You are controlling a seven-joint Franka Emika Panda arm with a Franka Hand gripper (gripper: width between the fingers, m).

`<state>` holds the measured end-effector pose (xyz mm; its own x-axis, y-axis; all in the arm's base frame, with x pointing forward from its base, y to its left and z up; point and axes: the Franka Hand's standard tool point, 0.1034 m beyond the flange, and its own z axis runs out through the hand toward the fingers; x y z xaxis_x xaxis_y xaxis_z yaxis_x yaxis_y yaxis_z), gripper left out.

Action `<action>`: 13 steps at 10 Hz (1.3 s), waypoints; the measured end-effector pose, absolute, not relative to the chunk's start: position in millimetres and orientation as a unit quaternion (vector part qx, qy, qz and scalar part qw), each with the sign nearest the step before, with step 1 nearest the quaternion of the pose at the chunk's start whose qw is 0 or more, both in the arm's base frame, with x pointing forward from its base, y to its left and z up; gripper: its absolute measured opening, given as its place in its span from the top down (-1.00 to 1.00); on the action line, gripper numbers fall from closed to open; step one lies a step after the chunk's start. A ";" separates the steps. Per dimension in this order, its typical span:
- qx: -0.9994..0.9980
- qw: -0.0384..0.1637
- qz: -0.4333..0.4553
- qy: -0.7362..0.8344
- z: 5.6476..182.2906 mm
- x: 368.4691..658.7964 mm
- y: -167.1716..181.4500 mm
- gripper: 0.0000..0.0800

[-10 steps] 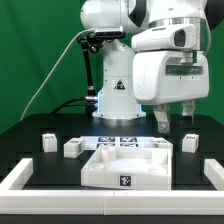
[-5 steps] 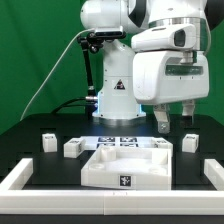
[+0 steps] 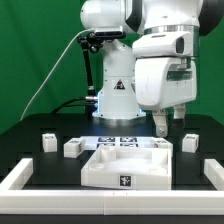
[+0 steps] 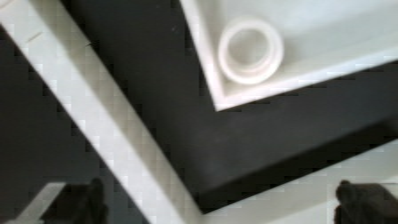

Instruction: Assemble one leg

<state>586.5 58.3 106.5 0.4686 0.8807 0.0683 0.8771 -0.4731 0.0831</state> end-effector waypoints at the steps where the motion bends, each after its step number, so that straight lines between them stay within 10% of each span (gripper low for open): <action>1: 0.840 0.019 0.036 0.541 101.7 579.5 59.2 -0.62; 8: 0.820 0.013 0.006 0.572 88.9 566.5 56.9 -0.62; 13: 0.819 0.000 -0.010 0.573 54.2 499.9 44.9 -0.62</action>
Offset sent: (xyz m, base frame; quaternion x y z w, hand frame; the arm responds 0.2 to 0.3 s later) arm 0.0000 0.0000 0.0000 0.0000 0.0000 0.0000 1.0000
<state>499.9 44.9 54.2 0.3430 0.9392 -0.0172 0.9392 -0.3432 -0.0117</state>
